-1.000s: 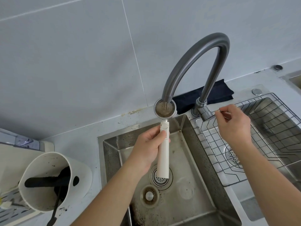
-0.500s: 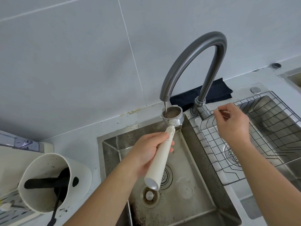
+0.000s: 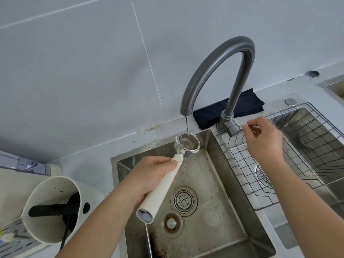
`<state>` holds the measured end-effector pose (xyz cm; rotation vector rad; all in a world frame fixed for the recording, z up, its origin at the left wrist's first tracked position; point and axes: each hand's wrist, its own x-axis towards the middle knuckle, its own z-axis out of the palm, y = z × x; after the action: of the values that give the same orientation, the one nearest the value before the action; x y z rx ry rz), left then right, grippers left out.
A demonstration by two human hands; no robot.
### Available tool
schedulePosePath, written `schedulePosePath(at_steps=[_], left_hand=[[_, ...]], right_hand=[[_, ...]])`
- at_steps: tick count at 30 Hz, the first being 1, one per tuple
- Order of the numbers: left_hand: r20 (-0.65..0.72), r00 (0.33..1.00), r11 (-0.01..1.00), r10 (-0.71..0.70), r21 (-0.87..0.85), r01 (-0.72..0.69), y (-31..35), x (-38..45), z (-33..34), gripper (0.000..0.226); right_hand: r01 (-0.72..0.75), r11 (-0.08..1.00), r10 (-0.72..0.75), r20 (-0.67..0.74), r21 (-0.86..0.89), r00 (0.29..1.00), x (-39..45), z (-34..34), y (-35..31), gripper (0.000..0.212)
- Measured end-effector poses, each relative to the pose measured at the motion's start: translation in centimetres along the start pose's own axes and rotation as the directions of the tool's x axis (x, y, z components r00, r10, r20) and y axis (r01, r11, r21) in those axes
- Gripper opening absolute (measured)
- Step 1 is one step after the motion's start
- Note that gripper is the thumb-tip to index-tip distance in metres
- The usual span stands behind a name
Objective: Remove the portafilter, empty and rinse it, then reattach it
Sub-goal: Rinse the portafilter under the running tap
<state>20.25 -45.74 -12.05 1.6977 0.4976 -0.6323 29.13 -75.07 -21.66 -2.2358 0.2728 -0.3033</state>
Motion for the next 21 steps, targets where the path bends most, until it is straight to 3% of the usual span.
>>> schedulePosePath(at_steps=[11,16,21], left_hand=[[-0.116,0.928,0.901,0.354,0.309,-0.305,-0.7,0.4,-1.4,0.042],[-0.132,0.897,0.875,0.423,0.316,-0.366,-1.3,1.2,-1.1,0.042],[-0.150,0.875,0.879,0.461,0.214,-0.427,-1.7,2.1,0.1,0.034]], right_hand=[[-0.032,0.999,0.031,0.005,0.023,0.999,0.1,0.1,0.3,0.008],[-0.029,0.999,0.029,0.003,0.028,1.000,0.2,0.1,0.3,0.007],[-0.026,0.999,0.026,0.003,0.028,1.000,0.2,0.2,0.4,0.009]])
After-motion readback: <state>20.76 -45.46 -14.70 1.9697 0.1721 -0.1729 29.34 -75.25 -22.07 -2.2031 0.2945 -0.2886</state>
